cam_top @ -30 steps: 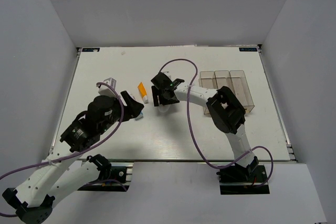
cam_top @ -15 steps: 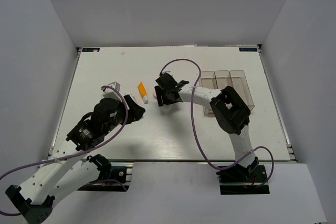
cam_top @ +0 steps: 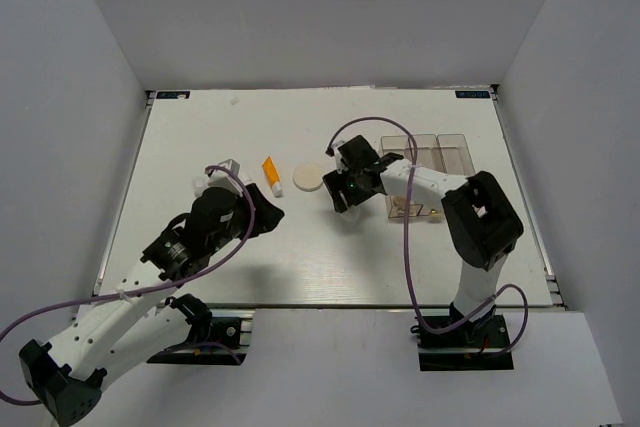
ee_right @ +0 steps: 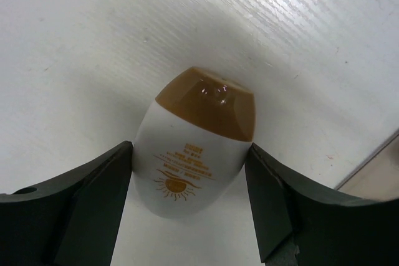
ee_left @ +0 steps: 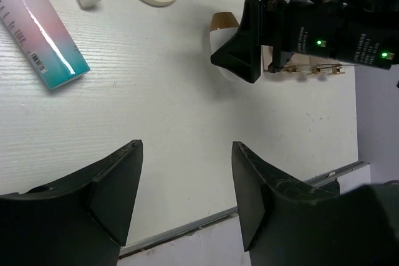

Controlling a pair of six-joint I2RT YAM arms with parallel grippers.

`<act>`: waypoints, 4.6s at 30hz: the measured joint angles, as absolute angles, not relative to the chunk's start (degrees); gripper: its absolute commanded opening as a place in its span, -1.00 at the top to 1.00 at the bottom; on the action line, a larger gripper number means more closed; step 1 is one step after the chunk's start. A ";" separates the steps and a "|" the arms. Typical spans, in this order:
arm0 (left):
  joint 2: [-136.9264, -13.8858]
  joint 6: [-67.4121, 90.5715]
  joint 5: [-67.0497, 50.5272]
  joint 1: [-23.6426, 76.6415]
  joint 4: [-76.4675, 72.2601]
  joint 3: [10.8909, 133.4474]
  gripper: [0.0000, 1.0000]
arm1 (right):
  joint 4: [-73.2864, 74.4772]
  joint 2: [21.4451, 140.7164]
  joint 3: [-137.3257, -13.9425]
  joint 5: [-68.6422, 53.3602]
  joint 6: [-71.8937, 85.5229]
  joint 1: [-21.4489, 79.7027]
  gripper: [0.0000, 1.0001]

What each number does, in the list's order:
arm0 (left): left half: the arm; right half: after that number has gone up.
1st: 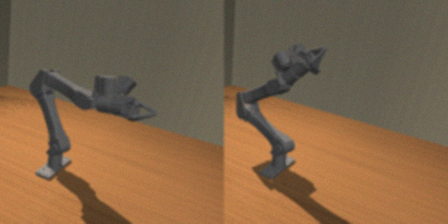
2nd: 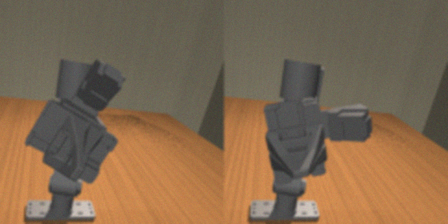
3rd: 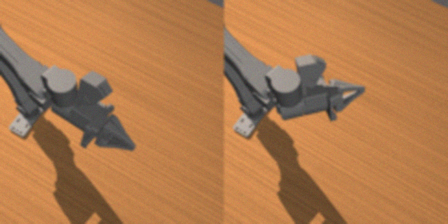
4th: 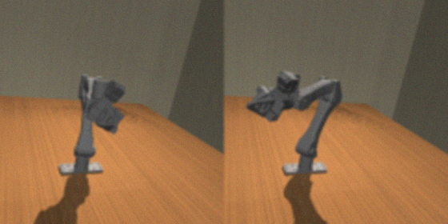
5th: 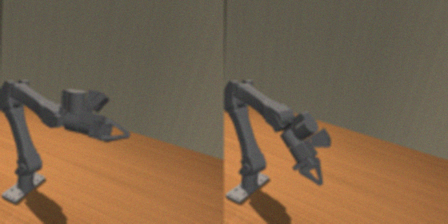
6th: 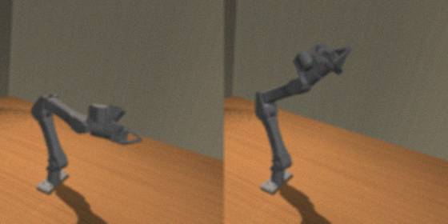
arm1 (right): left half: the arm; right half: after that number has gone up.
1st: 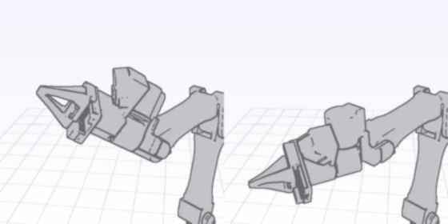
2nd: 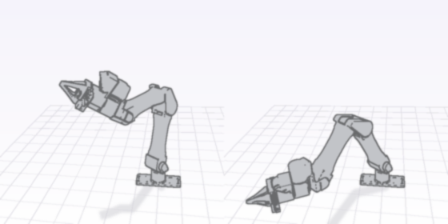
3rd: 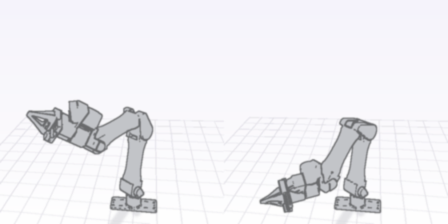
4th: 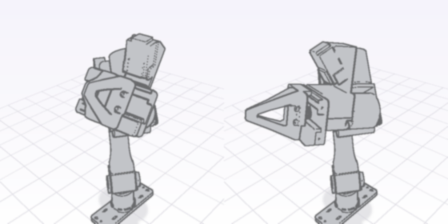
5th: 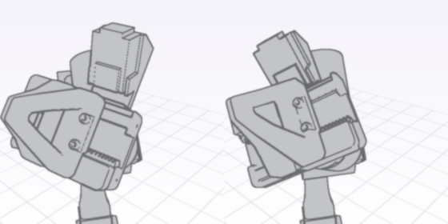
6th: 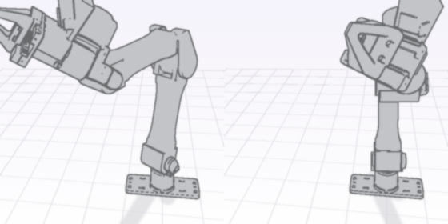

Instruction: Organize the makeup

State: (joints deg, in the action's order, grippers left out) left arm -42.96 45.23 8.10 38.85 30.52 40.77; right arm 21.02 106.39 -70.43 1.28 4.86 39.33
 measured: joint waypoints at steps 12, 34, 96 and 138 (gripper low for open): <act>-44.84 45.58 7.49 38.85 26.89 36.40 -0.33 | 22.92 94.17 -71.68 -6.68 -1.74 32.56 0.91; -59.55 44.23 3.55 38.83 16.21 35.68 -0.34 | 24.14 93.14 -72.34 7.29 -12.86 11.31 0.91; -101.91 32.08 15.84 25.91 33.06 75.61 -0.37 | 23.92 90.78 -71.66 -20.18 -18.65 7.09 0.82; -108.60 33.61 -27.42 33.61 2.81 86.63 0.52 | 16.93 80.79 -65.73 -7.22 -8.21 4.99 1.00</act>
State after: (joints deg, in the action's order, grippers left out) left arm -108.60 33.61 -27.42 33.61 2.81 86.63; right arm 16.93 80.79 -65.73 -7.22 -8.21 4.99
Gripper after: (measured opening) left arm 0.371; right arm 0.015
